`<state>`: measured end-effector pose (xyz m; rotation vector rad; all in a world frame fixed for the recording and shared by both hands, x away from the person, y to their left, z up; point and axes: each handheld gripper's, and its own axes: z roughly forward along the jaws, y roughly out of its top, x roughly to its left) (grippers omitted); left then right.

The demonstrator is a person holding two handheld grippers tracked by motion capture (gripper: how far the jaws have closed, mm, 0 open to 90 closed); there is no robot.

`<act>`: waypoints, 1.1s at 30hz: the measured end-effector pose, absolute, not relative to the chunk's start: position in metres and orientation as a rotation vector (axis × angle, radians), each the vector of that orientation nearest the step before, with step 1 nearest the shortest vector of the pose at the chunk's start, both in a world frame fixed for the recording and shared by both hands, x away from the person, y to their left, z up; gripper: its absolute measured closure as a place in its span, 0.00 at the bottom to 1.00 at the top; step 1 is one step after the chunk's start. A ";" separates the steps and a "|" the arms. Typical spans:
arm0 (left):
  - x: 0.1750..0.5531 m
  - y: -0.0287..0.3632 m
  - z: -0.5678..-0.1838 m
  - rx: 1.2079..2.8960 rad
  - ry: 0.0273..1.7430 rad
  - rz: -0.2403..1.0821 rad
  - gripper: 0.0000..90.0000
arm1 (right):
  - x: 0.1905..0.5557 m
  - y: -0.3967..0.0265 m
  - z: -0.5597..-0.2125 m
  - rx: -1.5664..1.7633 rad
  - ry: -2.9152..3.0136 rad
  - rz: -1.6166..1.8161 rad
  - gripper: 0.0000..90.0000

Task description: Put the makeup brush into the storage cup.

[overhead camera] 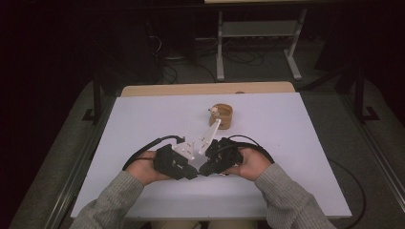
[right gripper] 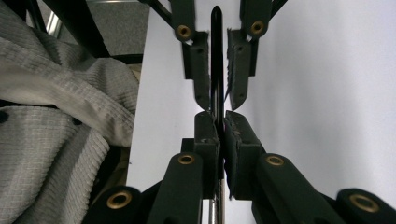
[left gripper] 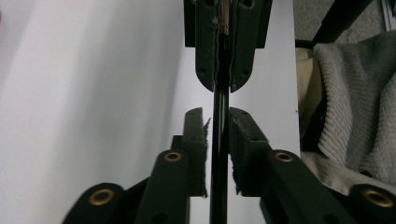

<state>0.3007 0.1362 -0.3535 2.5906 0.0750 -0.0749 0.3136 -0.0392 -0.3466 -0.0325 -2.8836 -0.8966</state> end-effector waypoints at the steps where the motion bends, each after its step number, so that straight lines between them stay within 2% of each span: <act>1: 0.300 0.136 -0.354 2.589 0.061 -0.080 0.91 | 0.313 -0.039 -0.346 -0.025 -2.886 -0.900 0.93; 8: 0.296 0.135 -0.354 2.596 0.026 -0.063 0.93 | 0.310 -0.043 -0.349 -0.028 -2.862 -0.935 0.90; 9: 0.295 0.135 -0.354 2.592 0.025 -0.060 0.93 | 0.311 -0.047 -0.352 -0.050 -2.852 -0.953 0.80; 13: 0.294 0.139 -0.353 2.585 0.031 -0.036 0.93 | 0.312 -0.058 -0.358 -0.078 -2.834 -0.957 0.76; 17: 0.294 0.144 -0.353 2.563 0.051 -0.026 0.93 | 0.311 -0.070 -0.361 -0.094 -2.818 -0.989 0.79; 21: 0.293 0.142 -0.355 2.559 0.041 -0.027 0.93 | 0.311 -0.075 -0.361 -0.095 -2.807 -1.008 0.90; 28: 0.290 0.140 -0.356 2.568 0.022 -0.043 0.92 | 0.311 -0.074 -0.360 -0.068 -2.797 -0.968 0.92; 31: 0.291 0.136 -0.357 2.567 0.049 -0.037 0.78 | 0.311 -0.071 -0.358 -0.046 -2.817 -0.940 0.92; 33: 0.292 0.129 -0.357 2.577 0.051 -0.029 0.76 | 0.310 -0.066 -0.355 -0.022 -2.850 -0.898 0.92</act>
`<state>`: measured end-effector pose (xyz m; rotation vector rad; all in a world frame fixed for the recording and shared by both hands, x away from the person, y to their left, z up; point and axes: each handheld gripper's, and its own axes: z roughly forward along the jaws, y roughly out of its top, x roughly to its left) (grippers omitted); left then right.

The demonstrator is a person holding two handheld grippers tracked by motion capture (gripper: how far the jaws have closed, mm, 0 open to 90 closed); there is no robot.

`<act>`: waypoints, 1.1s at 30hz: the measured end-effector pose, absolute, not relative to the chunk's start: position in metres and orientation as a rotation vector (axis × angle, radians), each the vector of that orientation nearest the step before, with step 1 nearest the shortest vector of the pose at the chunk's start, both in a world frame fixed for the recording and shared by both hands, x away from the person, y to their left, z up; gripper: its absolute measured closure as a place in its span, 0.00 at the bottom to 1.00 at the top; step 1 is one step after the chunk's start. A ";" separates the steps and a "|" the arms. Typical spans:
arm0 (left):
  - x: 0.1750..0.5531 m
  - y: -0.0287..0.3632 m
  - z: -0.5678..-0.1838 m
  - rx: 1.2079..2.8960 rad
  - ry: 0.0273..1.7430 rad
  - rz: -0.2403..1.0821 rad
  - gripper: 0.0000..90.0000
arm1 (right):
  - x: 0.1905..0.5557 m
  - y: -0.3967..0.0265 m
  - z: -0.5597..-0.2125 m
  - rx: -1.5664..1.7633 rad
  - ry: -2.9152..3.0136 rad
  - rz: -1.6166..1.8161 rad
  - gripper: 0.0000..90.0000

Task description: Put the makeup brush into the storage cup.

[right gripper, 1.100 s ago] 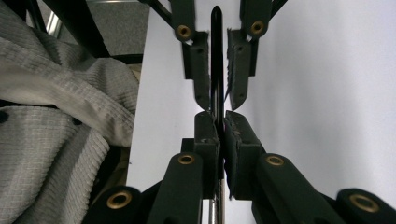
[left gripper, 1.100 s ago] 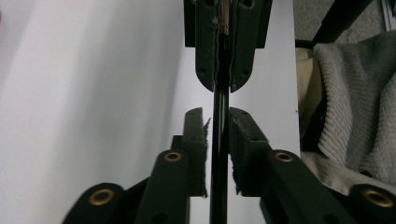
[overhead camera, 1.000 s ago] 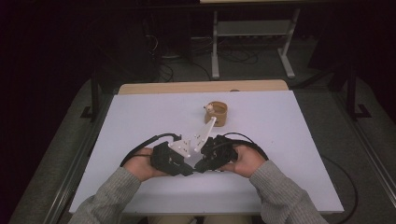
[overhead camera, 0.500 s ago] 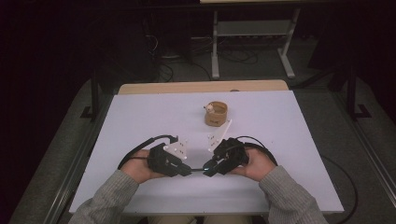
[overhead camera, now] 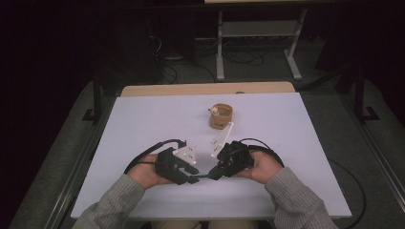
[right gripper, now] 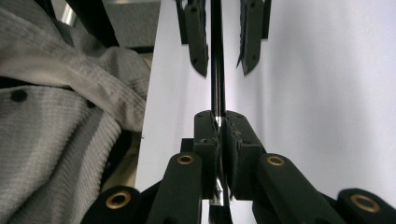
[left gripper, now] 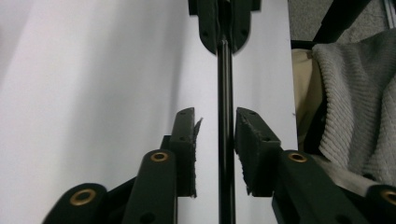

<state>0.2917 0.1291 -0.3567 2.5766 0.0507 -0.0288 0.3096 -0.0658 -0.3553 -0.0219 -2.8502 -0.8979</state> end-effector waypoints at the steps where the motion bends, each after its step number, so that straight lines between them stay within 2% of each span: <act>1: 0.292 0.129 -0.357 2.577 0.051 -0.029 0.76 | 0.309 -0.064 -0.354 -0.014 -2.866 -0.884 0.92; 5: 0.291 0.121 -0.358 2.597 0.010 -0.048 0.91 | 0.306 -0.058 -0.350 0.006 -2.892 -0.851 0.92; 6: 0.290 0.121 -0.358 2.599 0.009 -0.038 0.91 | 0.306 -0.059 -0.349 0.008 -2.895 -0.855 0.92; 14: 0.289 0.125 -0.358 2.574 0.032 -0.016 0.93 | 0.309 -0.065 -0.352 -0.018 -2.863 -0.919 0.87; 19: 0.288 0.126 -0.358 2.559 0.037 -0.022 0.93 | 0.309 -0.069 -0.352 -0.026 -2.845 -0.947 0.91; 21: 0.289 0.126 -0.359 2.557 0.043 -0.056 0.91 | 0.309 -0.069 -0.351 -0.008 -2.838 -0.931 0.92; 24: 0.289 0.127 -0.361 2.574 0.066 -0.065 0.80 | 0.308 -0.068 -0.351 0.006 -2.846 -0.906 0.92; 26: 0.290 0.130 -0.364 2.577 0.079 -0.085 0.80 | 0.307 -0.066 -0.348 0.029 -2.871 -0.859 0.92; 33: 0.287 0.131 -0.367 2.574 0.065 -0.101 0.90 | 0.306 -0.058 -0.340 0.082 -2.917 -0.770 0.92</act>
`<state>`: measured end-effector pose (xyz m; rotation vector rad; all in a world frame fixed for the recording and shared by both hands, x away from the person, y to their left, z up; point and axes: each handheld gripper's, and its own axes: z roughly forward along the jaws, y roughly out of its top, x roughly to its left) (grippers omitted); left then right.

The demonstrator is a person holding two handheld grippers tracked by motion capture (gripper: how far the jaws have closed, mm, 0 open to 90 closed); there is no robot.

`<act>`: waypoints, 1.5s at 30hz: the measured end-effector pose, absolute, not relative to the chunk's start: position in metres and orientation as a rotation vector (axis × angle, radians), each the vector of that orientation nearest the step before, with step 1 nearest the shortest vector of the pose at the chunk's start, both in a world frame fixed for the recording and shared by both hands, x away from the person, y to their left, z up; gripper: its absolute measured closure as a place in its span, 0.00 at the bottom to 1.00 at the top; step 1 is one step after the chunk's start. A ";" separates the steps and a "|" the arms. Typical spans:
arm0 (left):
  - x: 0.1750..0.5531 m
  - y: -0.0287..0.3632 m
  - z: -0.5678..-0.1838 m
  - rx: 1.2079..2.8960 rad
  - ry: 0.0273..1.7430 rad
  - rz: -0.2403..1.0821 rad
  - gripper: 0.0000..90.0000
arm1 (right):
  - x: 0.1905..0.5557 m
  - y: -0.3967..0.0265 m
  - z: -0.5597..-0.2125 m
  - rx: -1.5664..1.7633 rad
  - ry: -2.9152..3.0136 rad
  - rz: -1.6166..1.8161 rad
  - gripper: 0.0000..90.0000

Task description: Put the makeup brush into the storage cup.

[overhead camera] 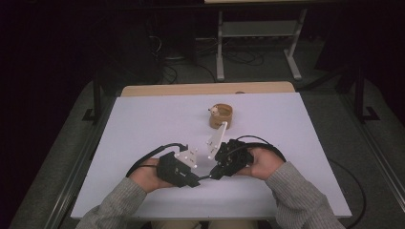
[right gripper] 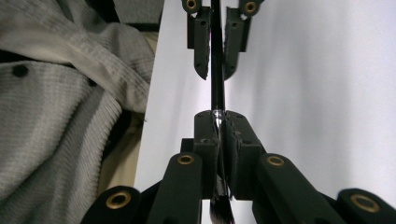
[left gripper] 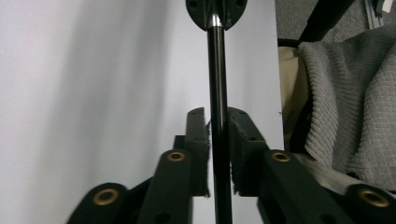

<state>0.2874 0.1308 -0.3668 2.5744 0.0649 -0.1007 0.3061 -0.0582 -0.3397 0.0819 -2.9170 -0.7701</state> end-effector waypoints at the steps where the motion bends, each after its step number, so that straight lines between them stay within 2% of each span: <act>1: 0.288 0.132 -0.366 2.573 0.072 -0.098 0.92 | 0.305 -0.056 -0.338 0.086 -2.929 -0.754 0.92; 6: 0.288 0.138 -0.364 2.534 0.096 -0.059 0.93 | 0.307 -0.059 -0.337 0.046 -2.914 -0.813 0.88; 7: 0.288 0.140 -0.364 2.521 0.103 -0.051 0.93 | 0.307 -0.062 -0.337 0.014 -2.909 -0.867 0.76; 8: 0.288 0.143 -0.364 2.508 0.114 -0.041 0.93 | 0.309 -0.066 -0.337 -0.026 -2.904 -0.910 0.70; 10: 0.288 0.147 -0.365 2.481 0.129 -0.042 0.93 | 0.312 -0.076 -0.341 -0.068 -2.826 -1.036 0.75; 15: 0.287 0.148 -0.370 2.477 0.137 -0.036 0.93 | 0.311 -0.077 -0.345 -0.054 -2.824 -1.018 0.91; 20: 0.288 0.146 -0.372 2.492 0.126 -0.064 0.92 | 0.312 -0.074 -0.344 -0.030 -2.816 -0.977 0.92; 22: 0.288 0.141 -0.371 2.495 0.117 -0.068 0.86 | 0.311 -0.070 -0.343 -0.012 -2.839 -0.924 0.92; 25: 0.287 0.131 -0.367 2.498 0.102 -0.065 0.84 | 0.310 -0.064 -0.342 0.010 -2.873 -0.863 0.92; 38: 0.289 0.116 -0.363 2.536 0.099 -0.062 0.87 | 0.305 -0.049 -0.335 0.067 -2.968 -0.728 0.92; 41: 0.290 0.116 -0.363 2.538 0.102 -0.055 0.92 | 0.305 -0.049 -0.336 0.068 -2.966 -0.727 0.92; 45: 0.290 0.116 -0.362 2.532 0.102 -0.054 0.93 | 0.307 -0.051 -0.337 0.048 -2.943 -0.768 0.91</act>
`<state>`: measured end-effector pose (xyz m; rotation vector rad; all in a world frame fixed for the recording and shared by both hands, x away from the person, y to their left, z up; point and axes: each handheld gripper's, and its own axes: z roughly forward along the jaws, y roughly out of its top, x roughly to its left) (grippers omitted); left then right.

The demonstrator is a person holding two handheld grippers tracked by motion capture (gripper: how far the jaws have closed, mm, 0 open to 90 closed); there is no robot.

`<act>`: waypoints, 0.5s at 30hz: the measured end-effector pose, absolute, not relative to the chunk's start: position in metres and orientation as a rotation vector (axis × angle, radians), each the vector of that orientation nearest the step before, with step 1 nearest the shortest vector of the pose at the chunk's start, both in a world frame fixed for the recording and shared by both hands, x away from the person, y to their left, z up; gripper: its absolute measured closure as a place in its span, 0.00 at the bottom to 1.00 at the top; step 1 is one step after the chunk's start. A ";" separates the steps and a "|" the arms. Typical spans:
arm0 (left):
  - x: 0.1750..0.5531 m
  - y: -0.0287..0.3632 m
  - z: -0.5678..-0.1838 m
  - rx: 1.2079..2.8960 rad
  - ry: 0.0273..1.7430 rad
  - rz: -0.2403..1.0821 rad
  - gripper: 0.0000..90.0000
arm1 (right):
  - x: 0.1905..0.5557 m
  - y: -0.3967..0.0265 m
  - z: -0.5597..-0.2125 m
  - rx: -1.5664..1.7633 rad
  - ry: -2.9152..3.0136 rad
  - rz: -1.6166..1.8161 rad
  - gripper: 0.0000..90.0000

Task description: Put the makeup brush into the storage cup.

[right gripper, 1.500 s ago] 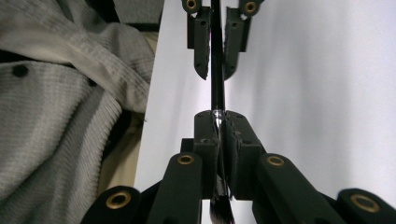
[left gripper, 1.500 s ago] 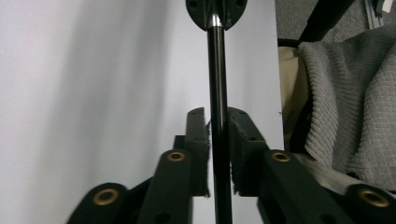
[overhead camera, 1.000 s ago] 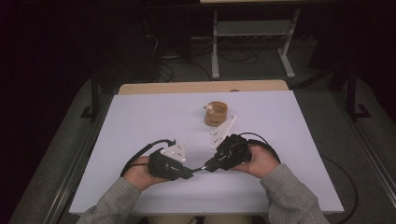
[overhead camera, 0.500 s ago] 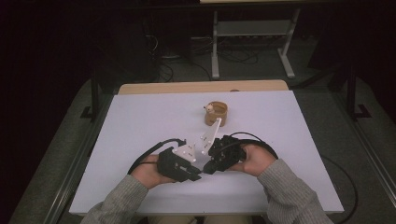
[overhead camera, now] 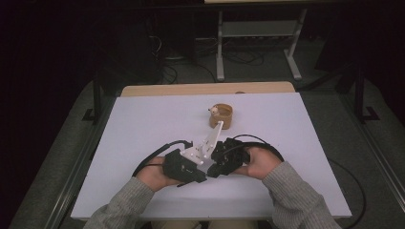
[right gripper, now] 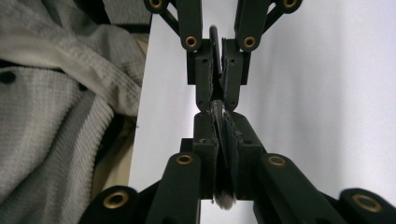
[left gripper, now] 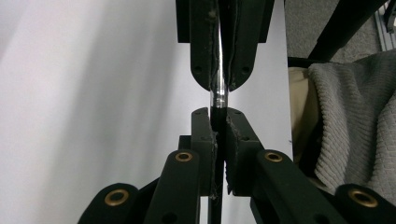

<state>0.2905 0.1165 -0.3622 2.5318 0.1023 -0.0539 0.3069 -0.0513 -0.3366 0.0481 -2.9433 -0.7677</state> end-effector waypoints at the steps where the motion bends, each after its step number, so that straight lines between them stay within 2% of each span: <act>1: 0.290 0.117 -0.362 2.526 0.103 -0.054 0.93 | 0.307 -0.051 -0.337 0.048 -2.943 -0.768 0.91; 4: 0.291 0.117 -0.361 2.525 0.094 -0.049 0.93 | 0.309 -0.055 -0.336 0.026 -2.932 -0.827 0.83; 5: 0.291 0.117 -0.361 2.523 0.097 -0.040 0.93 | 0.310 -0.058 -0.336 -0.018 -2.918 -0.870 0.73; 6: 0.291 0.117 -0.361 2.521 0.100 -0.036 0.93 | 0.310 -0.060 -0.335 -0.030 -2.920 -0.883 0.70; 8: 0.291 0.117 -0.361 2.518 0.108 -0.030 0.93 | 0.311 -0.062 -0.335 -0.046 -2.911 -0.900 0.70; 15: 0.297 0.121 -0.362 2.492 0.152 -0.043 0.93 | 0.308 -0.087 -0.337 -0.135 -2.873 -1.047 0.56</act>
